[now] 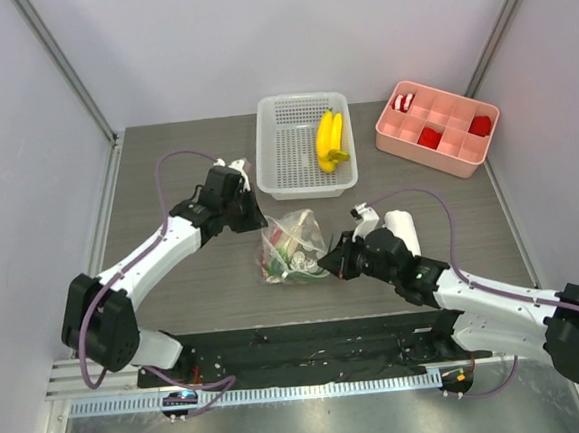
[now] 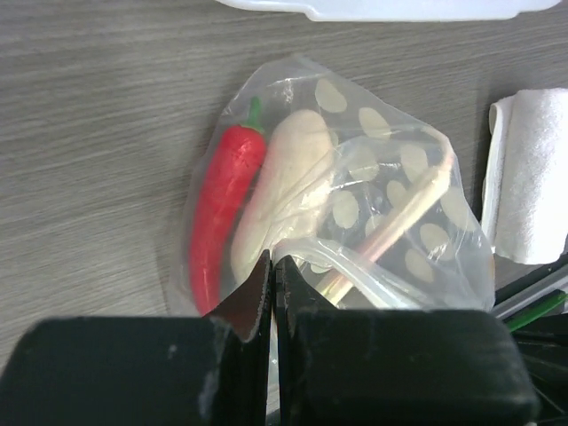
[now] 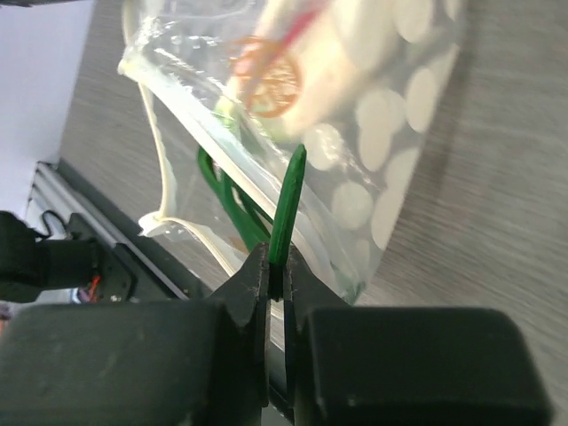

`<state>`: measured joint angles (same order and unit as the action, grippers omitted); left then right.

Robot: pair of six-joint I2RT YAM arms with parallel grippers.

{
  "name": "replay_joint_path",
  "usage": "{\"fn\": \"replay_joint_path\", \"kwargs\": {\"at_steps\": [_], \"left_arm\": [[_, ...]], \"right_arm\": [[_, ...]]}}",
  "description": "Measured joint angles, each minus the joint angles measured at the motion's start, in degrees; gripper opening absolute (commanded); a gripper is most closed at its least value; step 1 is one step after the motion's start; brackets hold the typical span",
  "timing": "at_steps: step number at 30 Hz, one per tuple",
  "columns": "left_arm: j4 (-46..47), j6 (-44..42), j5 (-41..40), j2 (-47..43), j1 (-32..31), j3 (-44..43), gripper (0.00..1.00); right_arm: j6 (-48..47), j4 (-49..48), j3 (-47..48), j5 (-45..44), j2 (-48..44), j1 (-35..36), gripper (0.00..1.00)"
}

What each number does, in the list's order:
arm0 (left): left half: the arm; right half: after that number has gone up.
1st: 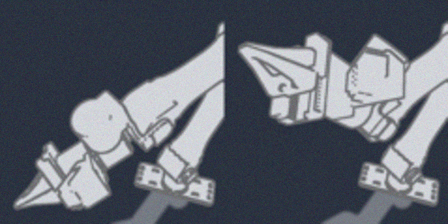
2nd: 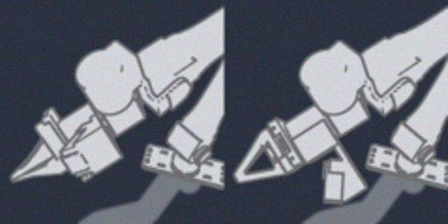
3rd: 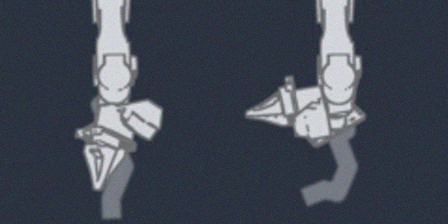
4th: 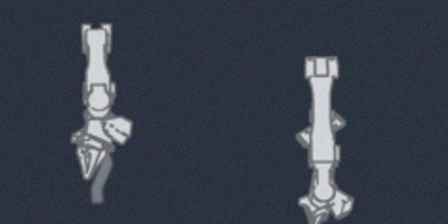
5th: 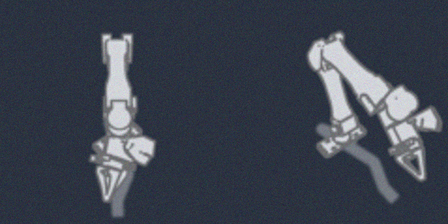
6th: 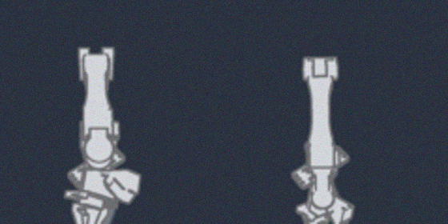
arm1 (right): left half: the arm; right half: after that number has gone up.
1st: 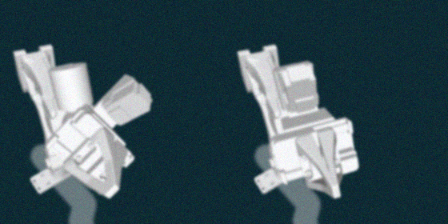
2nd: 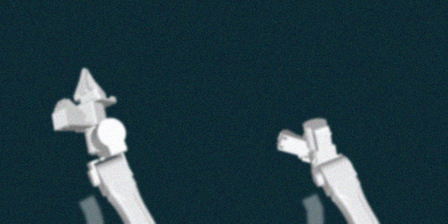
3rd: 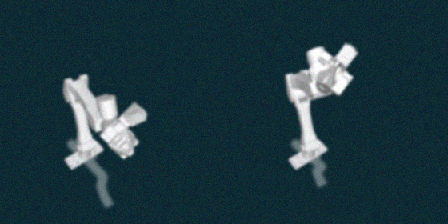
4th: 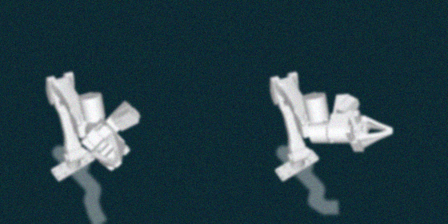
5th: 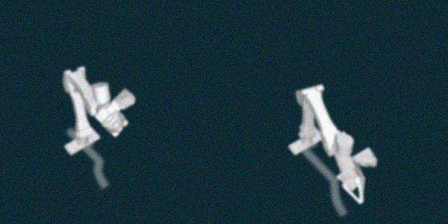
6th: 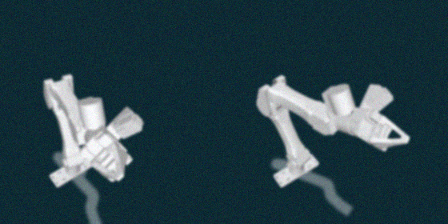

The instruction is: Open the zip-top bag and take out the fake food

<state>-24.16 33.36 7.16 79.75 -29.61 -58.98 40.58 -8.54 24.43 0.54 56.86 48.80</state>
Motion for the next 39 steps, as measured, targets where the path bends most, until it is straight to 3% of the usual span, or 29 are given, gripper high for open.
{"fn": "replay_joint_path", "kwargs": {"at_steps": [2, 6, 9, 19, 23, 28, 32, 35, 39], "left_arm": [[0.13, 1.55, 0.66, 2.51, -0.15, -0.85, 0.00], [0.85, 4.17, -0.94, 5.49, -3.08, -2.08, 0.00], [2.36, 5.35, -2.21, 5.86, -6.64, -2.45, 0.00], [6.36, 6.84, -4.90, 7.41, -10.75, -2.84, 0.00], [7.04, 6.82, -5.51, 7.41, -11.43, -2.84, 0.00], [7.30, 6.82, -5.64, 7.41, -11.72, -2.84, 0.00], [7.37, 6.84, -5.64, 7.41, -12.02, -2.84, 0.00], [7.48, 6.82, -5.68, 7.41, -12.28, -2.86, 0.00], [7.56, 6.84, -5.73, 7.41, -12.52, -2.95, 0.00]], "right_arm": [[0.94, 1.25, -1.62, -1.60, -1.49, 0.00, 0.15], [1.77, 4.50, -2.49, -3.98, -3.82, 0.00, 0.36], [1.36, 6.40, -1.46, -4.98, -4.46, 0.00, 0.45], [0.63, 10.71, 5.95, -8.68, -2.32, 0.63, 0.66], [1.42, 16.70, 6.38, -15.91, -6.45, 1.99, 0.77], [1.31, 22.64, 6.91, -22.80, -12.76, 2.62, 0.78], [0.48, 21.40, 7.85, -20.92, -10.93, 2.73, 0.61], [1.62, 16.39, 7.76, -17.40, -6.12, 2.84, 0.50], [4.83, 4.87, 5.01, -14.84, 1.36, 2.86, 0.53]]}}
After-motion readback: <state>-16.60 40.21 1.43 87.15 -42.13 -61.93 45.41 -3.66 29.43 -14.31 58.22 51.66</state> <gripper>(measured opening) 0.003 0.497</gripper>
